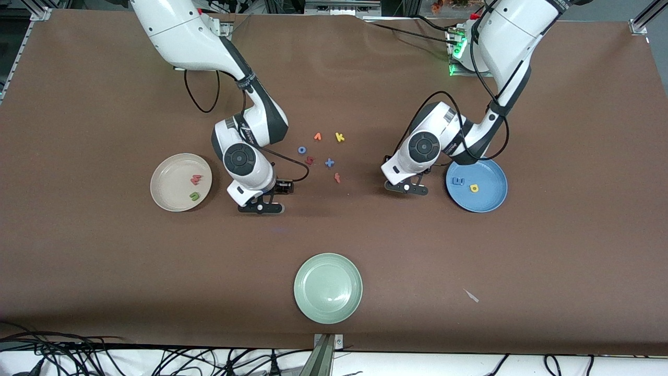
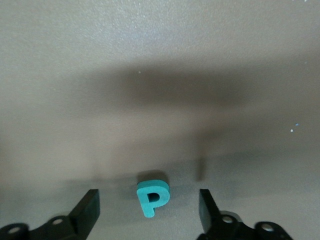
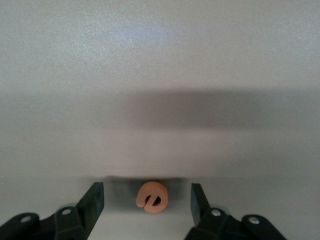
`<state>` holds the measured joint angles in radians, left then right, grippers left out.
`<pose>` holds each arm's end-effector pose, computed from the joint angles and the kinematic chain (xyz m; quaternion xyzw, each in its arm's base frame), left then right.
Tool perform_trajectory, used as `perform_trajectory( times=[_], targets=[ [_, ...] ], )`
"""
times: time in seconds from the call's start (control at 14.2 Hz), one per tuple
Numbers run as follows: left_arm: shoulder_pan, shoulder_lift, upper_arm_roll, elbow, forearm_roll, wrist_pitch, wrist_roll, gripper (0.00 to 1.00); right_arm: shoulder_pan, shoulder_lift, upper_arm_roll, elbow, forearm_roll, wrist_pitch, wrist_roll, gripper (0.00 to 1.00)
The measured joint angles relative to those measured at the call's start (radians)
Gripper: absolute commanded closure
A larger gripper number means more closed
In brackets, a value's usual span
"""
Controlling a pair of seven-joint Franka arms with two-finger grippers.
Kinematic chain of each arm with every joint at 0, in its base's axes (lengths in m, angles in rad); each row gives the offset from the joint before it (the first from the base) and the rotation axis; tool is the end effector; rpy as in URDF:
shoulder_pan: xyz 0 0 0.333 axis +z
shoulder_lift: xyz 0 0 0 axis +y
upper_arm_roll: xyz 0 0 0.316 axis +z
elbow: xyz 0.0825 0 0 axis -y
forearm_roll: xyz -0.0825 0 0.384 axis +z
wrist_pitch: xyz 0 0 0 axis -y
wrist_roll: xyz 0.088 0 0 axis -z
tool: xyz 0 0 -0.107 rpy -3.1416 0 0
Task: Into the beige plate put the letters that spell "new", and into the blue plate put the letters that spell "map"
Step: 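Grasp the orange e with the right gripper while the left gripper grasps the P, then place the teal P on the blue plate while the right gripper carries the e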
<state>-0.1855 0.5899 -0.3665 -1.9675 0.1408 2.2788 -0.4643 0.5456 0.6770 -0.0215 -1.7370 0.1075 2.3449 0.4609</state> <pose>0.5015 -0.3043 0.1689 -0.9886 0.0789 0.1280 0.0079 0.5698 0.3325 0.1830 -0.9989 0.0052 0.0445 0.0105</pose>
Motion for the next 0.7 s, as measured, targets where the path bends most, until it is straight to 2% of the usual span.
perform_trajectory(
  times=[0.14,0.21,0.35,0.56,0.7],
  targets=[
    [0.0,0.006,0.0,0.0,0.0,0.002,0.0,0.52,0.0,0.005,0.0,0.0,0.0,0.001,0.0,0.3],
    [0.0,0.007,0.0,0.0,0.0,0.002,0.0,0.66,0.0,0.008,0.0,0.0,0.0,0.002,0.0,0.33],
    [0.0,0.004,0.0,0.002,0.0,0.003,0.0,0.86,0.0,0.013,0.0,0.0,0.0,0.003,0.0,0.39],
    [0.0,0.0,0.0,0.004,0.0,0.001,0.0,0.96,-0.001,0.014,-0.001,0.0,0.0,0.003,0.0,0.46],
    [0.002,-0.009,0.0,0.014,0.0,-0.032,0.0,0.96,-0.001,0.013,-0.002,0.0,0.0,0.003,-0.001,0.51]
  ],
)
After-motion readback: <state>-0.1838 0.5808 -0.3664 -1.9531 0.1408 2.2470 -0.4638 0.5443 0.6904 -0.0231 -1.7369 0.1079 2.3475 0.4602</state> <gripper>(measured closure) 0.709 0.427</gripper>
